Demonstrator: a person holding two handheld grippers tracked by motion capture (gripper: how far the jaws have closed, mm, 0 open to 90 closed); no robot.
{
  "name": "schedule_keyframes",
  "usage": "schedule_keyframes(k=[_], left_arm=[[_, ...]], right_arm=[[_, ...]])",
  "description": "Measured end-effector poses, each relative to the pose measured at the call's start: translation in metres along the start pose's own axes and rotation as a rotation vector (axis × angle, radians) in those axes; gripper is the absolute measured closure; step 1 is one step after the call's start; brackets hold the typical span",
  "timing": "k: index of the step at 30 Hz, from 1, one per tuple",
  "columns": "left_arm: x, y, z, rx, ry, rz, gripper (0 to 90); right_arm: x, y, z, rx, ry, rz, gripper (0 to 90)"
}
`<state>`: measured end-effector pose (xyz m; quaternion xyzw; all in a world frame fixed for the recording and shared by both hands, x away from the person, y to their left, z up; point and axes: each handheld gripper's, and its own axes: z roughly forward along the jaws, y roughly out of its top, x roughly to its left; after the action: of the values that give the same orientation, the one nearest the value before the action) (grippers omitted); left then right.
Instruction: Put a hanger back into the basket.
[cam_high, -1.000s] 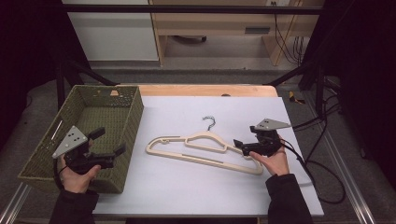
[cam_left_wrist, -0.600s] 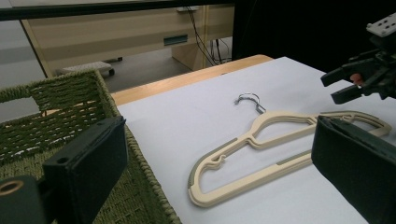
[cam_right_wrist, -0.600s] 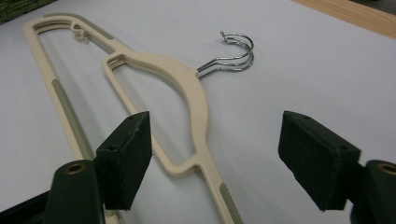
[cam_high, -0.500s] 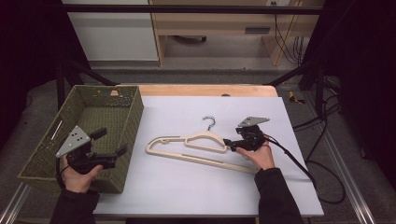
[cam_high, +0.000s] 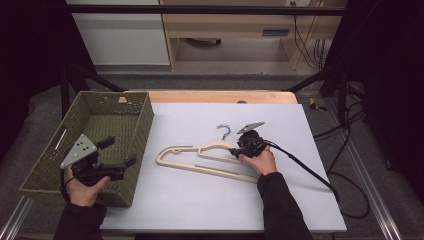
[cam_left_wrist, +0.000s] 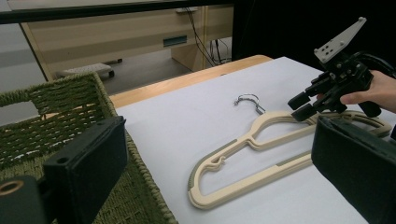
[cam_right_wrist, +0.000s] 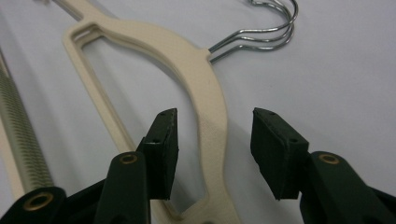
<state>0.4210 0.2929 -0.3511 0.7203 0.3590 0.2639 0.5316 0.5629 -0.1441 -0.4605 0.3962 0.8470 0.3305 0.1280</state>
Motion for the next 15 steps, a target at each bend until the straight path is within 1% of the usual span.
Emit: schedule_keyframes(k=[1,2,4,5,6,7,8,10,11,13,14,15], left_arm=[[-0.0004,-0.0001,0.0005,0.001,0.000,0.001,3.7],[-0.0004,-0.0001,0.0005,0.001,0.000,0.001,3.7],[-0.0011,-0.0002,0.0014,0.004,-0.002,0.003,3.7],[-0.0014,-0.0004,0.0023,0.007,-0.005,0.004,3.7],[-0.0016,-0.0006,0.0027,0.008,-0.005,0.004,3.7],[-0.0016,-0.0006,0.0027,0.008,-0.005,0.004,3.7],[-0.0019,-0.0007,0.0035,0.013,-0.004,0.008,3.7],[-0.0025,-0.0008,0.0043,0.014,-0.005,0.008,3.7],[-0.0029,-0.0008,0.0046,0.015,-0.005,0.011,3.7],[-0.0036,-0.0008,0.0055,0.018,-0.006,0.009,3.7],[-0.0035,-0.0008,0.0058,0.021,-0.007,0.013,3.7],[-0.0037,-0.0009,0.0061,0.023,-0.007,0.014,3.7]], right_arm=[[-0.0012,-0.0008,0.0013,0.010,-0.002,-0.018,53.8],[0.0003,-0.0009,0.0027,0.016,0.003,0.003,55.3],[0.0010,-0.0015,0.0059,0.016,0.006,0.004,57.6],[0.0017,-0.0020,0.0071,0.026,0.008,0.011,59.2],[0.0015,-0.0023,0.0079,0.046,0.003,0.004,60.8],[0.0015,-0.0023,0.0079,0.046,0.003,0.004,60.8],[0.0007,-0.0030,0.0089,0.036,0.000,-0.003,66.0],[0.0005,-0.0023,0.0074,0.052,-0.009,0.006,71.6],[-0.0001,-0.0021,0.0071,0.053,0.005,0.005,73.1],[0.0009,-0.0021,0.0066,0.052,0.003,0.014,74.6],[0.0013,-0.0018,0.0063,0.056,-0.003,0.027,74.7],[0.0015,-0.0019,0.0064,0.054,0.000,0.034,74.8]])
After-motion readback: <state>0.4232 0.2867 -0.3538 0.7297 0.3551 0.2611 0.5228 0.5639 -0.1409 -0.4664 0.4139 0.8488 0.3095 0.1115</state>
